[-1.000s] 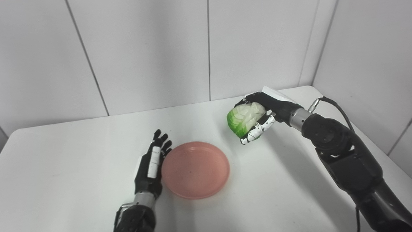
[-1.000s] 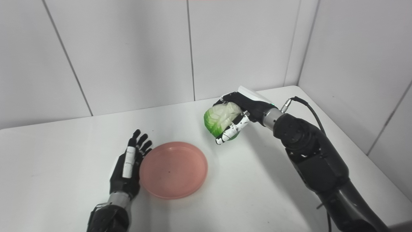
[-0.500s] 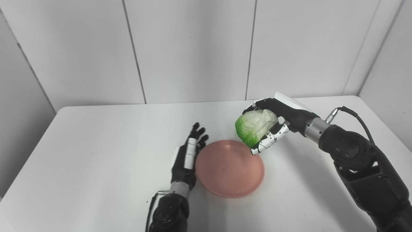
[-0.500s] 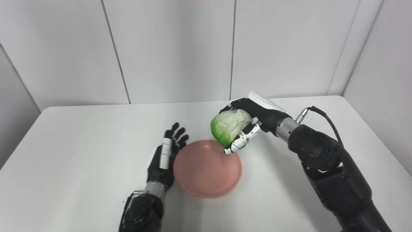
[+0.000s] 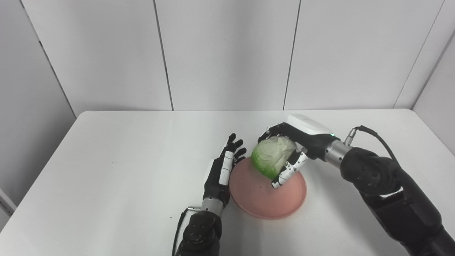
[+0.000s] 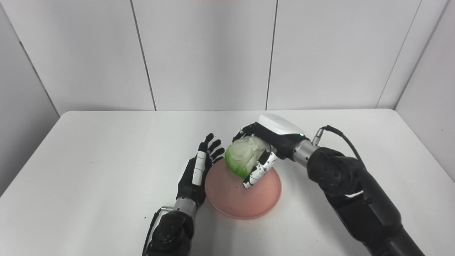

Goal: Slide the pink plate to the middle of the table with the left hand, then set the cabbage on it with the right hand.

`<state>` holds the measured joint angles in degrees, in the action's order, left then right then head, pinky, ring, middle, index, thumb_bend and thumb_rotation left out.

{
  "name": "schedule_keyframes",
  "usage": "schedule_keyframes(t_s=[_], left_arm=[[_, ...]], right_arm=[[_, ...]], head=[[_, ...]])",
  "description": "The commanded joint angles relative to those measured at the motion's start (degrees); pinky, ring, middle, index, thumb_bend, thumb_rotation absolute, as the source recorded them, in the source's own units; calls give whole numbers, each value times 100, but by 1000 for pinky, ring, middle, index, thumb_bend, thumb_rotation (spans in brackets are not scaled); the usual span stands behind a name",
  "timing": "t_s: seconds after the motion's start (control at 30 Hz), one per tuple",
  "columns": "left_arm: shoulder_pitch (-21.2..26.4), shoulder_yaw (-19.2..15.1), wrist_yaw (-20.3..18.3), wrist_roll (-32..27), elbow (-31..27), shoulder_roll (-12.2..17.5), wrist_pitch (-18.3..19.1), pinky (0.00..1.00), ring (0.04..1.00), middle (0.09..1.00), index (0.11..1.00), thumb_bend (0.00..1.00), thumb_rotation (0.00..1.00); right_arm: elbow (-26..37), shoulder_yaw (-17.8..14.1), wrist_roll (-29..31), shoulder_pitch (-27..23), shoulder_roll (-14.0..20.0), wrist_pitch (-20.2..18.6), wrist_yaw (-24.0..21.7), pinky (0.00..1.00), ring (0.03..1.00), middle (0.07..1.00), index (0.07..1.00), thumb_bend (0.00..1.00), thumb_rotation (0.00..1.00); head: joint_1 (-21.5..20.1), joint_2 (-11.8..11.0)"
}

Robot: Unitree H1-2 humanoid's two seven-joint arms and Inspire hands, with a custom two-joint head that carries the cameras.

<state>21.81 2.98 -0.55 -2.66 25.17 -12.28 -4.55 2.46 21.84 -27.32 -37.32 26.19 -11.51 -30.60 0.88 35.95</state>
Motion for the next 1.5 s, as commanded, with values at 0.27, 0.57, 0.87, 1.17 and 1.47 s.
schedule_keyframes(t_s=[0.27,0.57,0.87,1.17,1.47], left_arm=[[-119,-64,13,-66,163,-15,236,895,898,933,945,923,965],[-129,-102,-65,-140,119,-13,281,910,900,938,935,921,947],[-135,-76,-38,-93,101,-8,309,921,895,930,943,912,954],[-175,-90,-61,-138,25,-15,387,936,974,960,955,923,951],[-178,-83,-104,-159,46,10,345,901,935,959,939,908,944]], right_arm=[[-114,74,-279,-336,-152,406,51,268,333,407,482,512,138],[-298,233,-412,-288,-227,486,25,263,327,405,480,511,139],[-440,464,-605,-219,-252,746,-15,271,334,406,479,515,142],[-360,440,-581,-158,-258,459,-347,519,617,686,697,969,375],[-319,441,-678,-253,-199,236,-783,744,989,993,845,1000,468]], head=[[-73,13],[-201,36],[-223,83],[-228,109],[-244,99]])
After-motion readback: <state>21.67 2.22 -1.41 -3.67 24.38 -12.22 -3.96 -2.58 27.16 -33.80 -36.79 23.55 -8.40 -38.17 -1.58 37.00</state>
